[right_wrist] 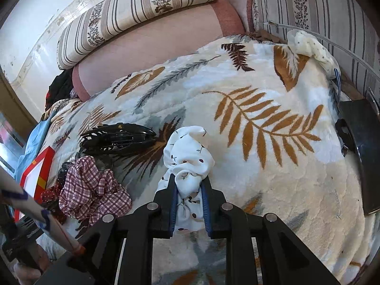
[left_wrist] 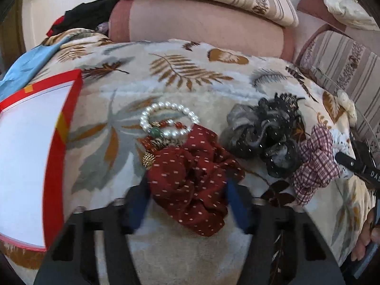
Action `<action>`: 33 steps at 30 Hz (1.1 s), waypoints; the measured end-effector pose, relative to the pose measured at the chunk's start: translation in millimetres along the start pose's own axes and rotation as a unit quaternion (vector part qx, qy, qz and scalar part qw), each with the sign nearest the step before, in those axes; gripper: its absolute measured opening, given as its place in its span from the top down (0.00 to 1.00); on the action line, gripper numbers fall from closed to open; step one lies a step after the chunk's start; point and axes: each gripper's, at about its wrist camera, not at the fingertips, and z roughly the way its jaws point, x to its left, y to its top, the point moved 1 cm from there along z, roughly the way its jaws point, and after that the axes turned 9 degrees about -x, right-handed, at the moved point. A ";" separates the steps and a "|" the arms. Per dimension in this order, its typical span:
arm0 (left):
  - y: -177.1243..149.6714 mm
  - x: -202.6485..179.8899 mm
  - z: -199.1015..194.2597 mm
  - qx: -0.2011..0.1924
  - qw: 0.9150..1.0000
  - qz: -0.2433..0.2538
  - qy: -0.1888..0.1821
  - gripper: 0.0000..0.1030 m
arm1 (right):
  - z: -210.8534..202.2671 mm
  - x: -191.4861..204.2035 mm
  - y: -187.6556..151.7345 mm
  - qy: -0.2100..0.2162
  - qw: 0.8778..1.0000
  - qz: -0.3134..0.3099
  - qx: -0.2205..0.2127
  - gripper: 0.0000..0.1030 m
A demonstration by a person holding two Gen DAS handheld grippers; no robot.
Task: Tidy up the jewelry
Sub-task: 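Close the right gripper on the white scrunchie while the left grips the red polka-dot scrunchie, then carry both held scrunchies over to the red-rimmed white tray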
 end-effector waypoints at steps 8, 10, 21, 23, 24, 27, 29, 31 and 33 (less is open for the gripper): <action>0.8 -9.1 -21.2 -0.048 0.998 0.020 -0.030 0.83 | -16.4 -0.5 4.1 0.009 0.999 0.001 -0.037 0.81; 2.7 -10.4 -27.3 -0.062 0.997 0.021 -0.036 0.83 | -20.2 -1.4 5.4 0.010 0.999 0.004 -0.045 0.81; 10.3 -11.3 -46.1 -0.107 0.993 0.024 -0.040 0.83 | -31.0 -0.7 8.8 0.025 0.997 0.011 -0.069 0.81; 10.6 -11.6 -46.3 -0.109 0.993 0.026 -0.038 0.83 | -31.0 -0.8 8.5 0.027 0.997 0.011 -0.070 0.81; 10.8 -11.5 -45.6 -0.108 0.993 0.027 -0.040 0.83 | -31.4 -0.4 8.6 0.028 0.997 0.009 -0.071 0.81; 11.0 -11.5 -46.0 -0.110 0.993 0.031 -0.039 0.83 | -32.8 1.5 8.5 0.033 0.997 0.005 -0.075 0.81; 10.5 -11.7 -46.7 -0.111 0.993 0.032 -0.038 0.83 | -33.8 3.2 7.9 0.037 0.996 0.001 -0.077 0.81; 10.2 -11.4 -47.2 -0.109 0.993 0.031 -0.039 0.83 | -34.8 5.1 7.9 0.039 0.996 -0.004 -0.079 0.81; 11.2 -10.7 -48.9 -0.110 0.993 0.029 -0.038 0.83 | -36.2 7.4 7.9 0.041 0.996 -0.009 -0.083 0.81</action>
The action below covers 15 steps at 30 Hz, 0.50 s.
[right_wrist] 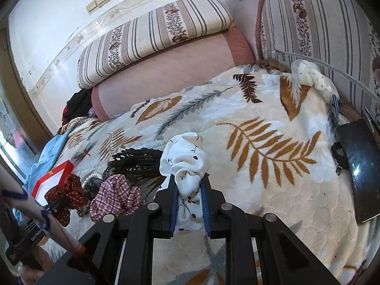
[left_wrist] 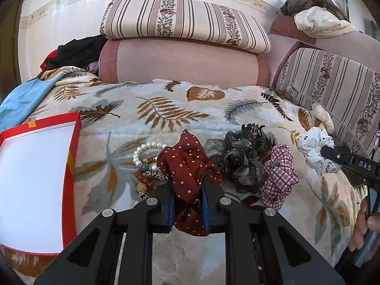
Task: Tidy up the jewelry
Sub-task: 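Carry both held scrunchies over to the red-rimmed white tray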
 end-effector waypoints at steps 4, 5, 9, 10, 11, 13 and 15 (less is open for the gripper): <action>4.3 -1.9 -6.4 -0.003 1.000 0.001 -0.002 0.83 | -0.6 2.4 0.3 -0.001 1.000 -0.005 -0.006 0.81; 5.5 -2.7 -8.4 -0.004 1.000 0.002 -0.001 0.83 | -0.6 3.3 0.2 -0.003 1.000 -0.008 -0.007 0.81; 13.2 -2.3 -22.5 -0.015 1.000 0.003 0.000 0.83 | -1.0 8.3 -2.2 -0.007 1.000 -0.017 -0.010 0.81; 14.0 -1.8 -25.3 -0.017 1.000 0.004 0.001 0.83 | -1.6 10.1 -3.0 -0.007 1.000 -0.017 -0.010 0.81; 15.1 -0.1 -29.2 -0.017 1.000 0.002 0.001 0.83 | -2.2 12.4 -4.2 -0.006 1.000 -0.015 -0.009 0.81; 16.3 3.4 -34.8 -0.017 1.000 -0.002 0.003 0.83 | -7.0 18.1 -6.9 -0.003 1.000 -0.010 -0.009 0.81; 18.9 8.5 -43.6 -0.020 1.000 -0.008 0.007 0.83 | -14.1 28.4 -11.5 0.005 1.000 -0.012 -0.009 0.81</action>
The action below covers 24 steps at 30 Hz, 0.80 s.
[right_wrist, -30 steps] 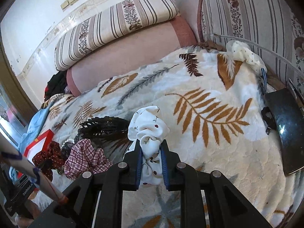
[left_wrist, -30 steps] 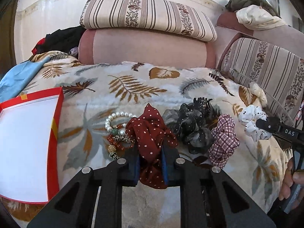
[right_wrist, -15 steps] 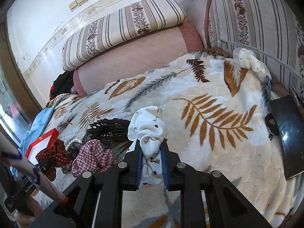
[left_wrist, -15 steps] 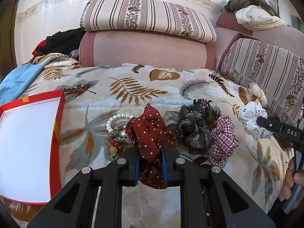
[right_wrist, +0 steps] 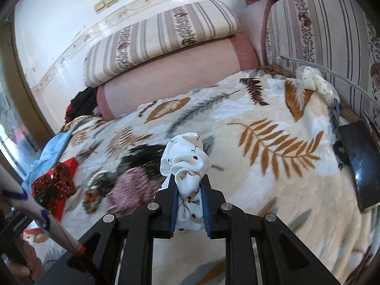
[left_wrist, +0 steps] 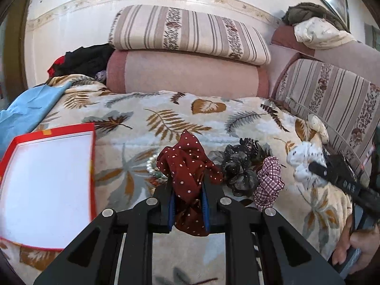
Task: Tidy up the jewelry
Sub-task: 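Carry both held scrunchies over to the red-rimmed white tray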
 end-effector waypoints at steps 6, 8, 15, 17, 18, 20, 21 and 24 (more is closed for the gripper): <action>8.9 15.8 -34.0 -0.013 1.000 -0.008 0.019 0.83 | -28.2 49.0 -11.1 0.050 0.999 -0.006 0.006 0.81; 13.6 20.4 -45.4 -0.016 1.000 -0.007 0.025 0.83 | -35.3 64.9 -12.9 0.072 0.997 -0.005 0.013 0.81; 33.9 49.0 -67.7 -0.039 0.998 -0.034 0.033 0.82 | -48.8 111.8 -6.7 0.108 0.993 -0.033 0.021 0.81; 42.2 61.1 -62.0 -0.037 0.998 -0.040 0.042 0.82 | -45.9 123.5 -1.3 0.113 0.992 -0.040 0.026 0.81; 47.3 69.0 -59.7 -0.040 0.997 -0.044 0.046 0.82 | -43.8 128.4 1.7 0.114 0.992 -0.042 0.028 0.81; 56.2 86.0 -54.9 -0.039 0.996 -0.050 0.059 0.82 | -36.4 138.4 9.2 0.119 0.991 -0.043 0.033 0.81; 58.9 92.4 -53.5 -0.040 0.996 -0.053 0.063 0.82 | -32.1 144.7 13.2 0.120 0.991 -0.047 0.035 0.81; 69.9 129.9 -42.7 -0.032 0.993 -0.069 0.094 0.82 | -16.2 165.3 23.4 0.126 0.989 -0.058 0.042 0.81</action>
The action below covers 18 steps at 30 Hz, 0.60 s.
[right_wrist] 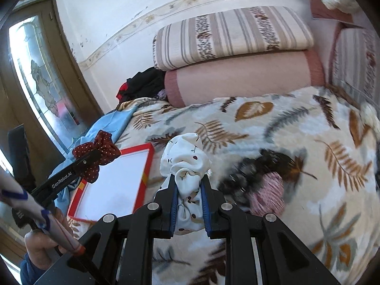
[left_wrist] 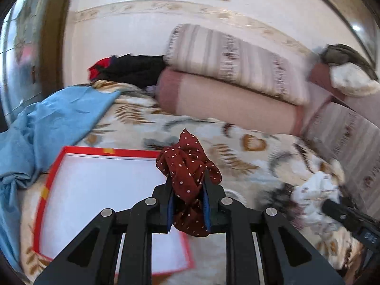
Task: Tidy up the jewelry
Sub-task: 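Carry both held scrunchies over to the red-rimmed white tray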
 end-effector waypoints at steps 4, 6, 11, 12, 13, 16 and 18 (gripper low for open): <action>14.7 49.6 30.7 0.029 0.998 -0.030 0.040 0.82 | 31.4 26.2 15.3 0.023 1.000 -0.006 0.016 0.81; 19.4 77.7 49.5 0.045 0.997 -0.042 0.055 0.81 | 49.7 43.4 19.9 0.035 0.999 -0.011 0.026 0.81; 10.2 146.8 86.2 0.072 0.990 -0.098 0.074 0.81 | 113.6 88.0 22.4 0.068 0.995 -0.015 0.075 0.81; 7.7 157.0 91.4 0.077 0.988 -0.110 0.072 0.81 | 128.7 97.1 20.7 0.072 0.994 -0.017 0.086 0.81; 7.4 162.6 94.0 0.077 0.988 -0.107 0.075 0.81 | 139.4 102.9 19.4 0.078 0.992 -0.018 0.096 0.81; 6.9 177.7 98.8 0.074 0.987 -0.112 0.083 0.81 | 178.5 126.0 9.2 0.088 0.988 -0.023 0.123 0.81; 1.8 187.1 106.3 0.087 0.986 -0.120 0.082 0.81 | 205.9 138.1 1.0 0.095 0.985 -0.017 0.144 0.81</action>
